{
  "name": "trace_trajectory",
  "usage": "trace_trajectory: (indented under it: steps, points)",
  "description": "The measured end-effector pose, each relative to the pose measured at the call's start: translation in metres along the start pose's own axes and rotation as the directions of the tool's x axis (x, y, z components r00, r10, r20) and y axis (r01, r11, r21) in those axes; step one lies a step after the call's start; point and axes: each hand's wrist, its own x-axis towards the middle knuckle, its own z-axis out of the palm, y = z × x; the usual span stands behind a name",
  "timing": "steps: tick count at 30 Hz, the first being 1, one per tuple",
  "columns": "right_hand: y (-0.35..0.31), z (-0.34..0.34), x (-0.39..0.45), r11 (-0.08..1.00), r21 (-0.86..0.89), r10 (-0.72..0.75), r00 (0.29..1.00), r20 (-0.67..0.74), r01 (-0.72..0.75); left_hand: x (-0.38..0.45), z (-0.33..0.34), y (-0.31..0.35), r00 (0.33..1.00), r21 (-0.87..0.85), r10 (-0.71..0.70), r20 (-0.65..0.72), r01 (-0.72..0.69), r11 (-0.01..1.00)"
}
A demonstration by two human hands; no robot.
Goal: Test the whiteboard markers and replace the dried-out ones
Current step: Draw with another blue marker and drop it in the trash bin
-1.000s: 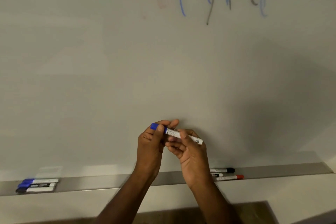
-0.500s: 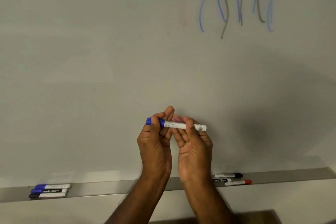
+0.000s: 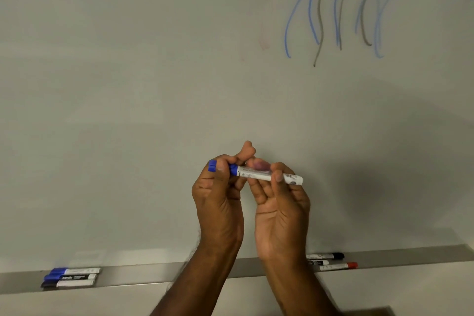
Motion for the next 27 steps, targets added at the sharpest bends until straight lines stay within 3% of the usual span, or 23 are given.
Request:
trace_trajectory:
  steps: [4,7,9,11,13,15,16,18,20,23,27]
  points:
    - [-0.005,0.001,-0.001,0.998,0.01,-0.055,0.998,0.035,0.055,-0.006,0.012,0.0,1.0,0.029,0.002,-0.014,-0.002,1.0]
    - [-0.007,-0.001,0.002,0.998,0.06,-0.004,1.0,0.0,0.004,-0.005,0.014,-0.002,1.0,-0.004,-0.004,-0.026,0.004,1.0]
    - [-0.01,-0.002,0.002,0.995,0.095,0.023,1.0,-0.011,-0.022,-0.001,0.012,-0.003,1.0,-0.047,0.001,0.016,0.0,0.999]
    - [-0.006,-0.004,0.002,0.997,0.072,0.003,1.0,-0.02,-0.001,-0.003,0.014,-0.006,0.998,0.016,0.012,0.066,-0.014,1.0]
    - [-0.003,-0.006,0.004,0.998,0.042,-0.052,0.999,-0.006,0.052,-0.002,0.013,-0.008,0.999,0.088,0.022,0.034,-0.025,0.996]
    - [-0.021,-0.021,0.016,0.976,0.106,-0.193,0.981,0.006,0.191,0.02,-0.002,0.01,0.995,-0.106,-0.023,-0.102,0.012,0.994]
    - [-0.035,-0.038,0.027,0.953,0.14,-0.273,0.962,0.001,0.27,0.036,-0.018,0.022,0.989,-0.205,-0.001,-0.151,-0.03,0.978]
    - [-0.071,-0.069,0.046,0.917,0.201,-0.346,0.938,-0.035,0.346,0.058,-0.037,0.052,0.971,-0.157,0.145,-0.192,-0.176,0.972]
    - [-0.087,-0.074,0.054,0.904,0.261,-0.343,0.939,-0.034,0.339,0.057,-0.028,0.059,0.969,-0.044,0.242,-0.04,-0.243,0.969]
    - [-0.08,-0.046,0.051,0.919,0.311,-0.258,0.966,0.008,0.242,0.039,0.001,0.039,0.97,-0.03,0.176,0.17,-0.174,0.984]
    - [-0.072,-0.011,0.048,0.949,0.234,-0.227,0.973,0.038,0.212,0.045,0.019,0.028,0.967,-0.125,0.06,0.248,-0.03,0.992]
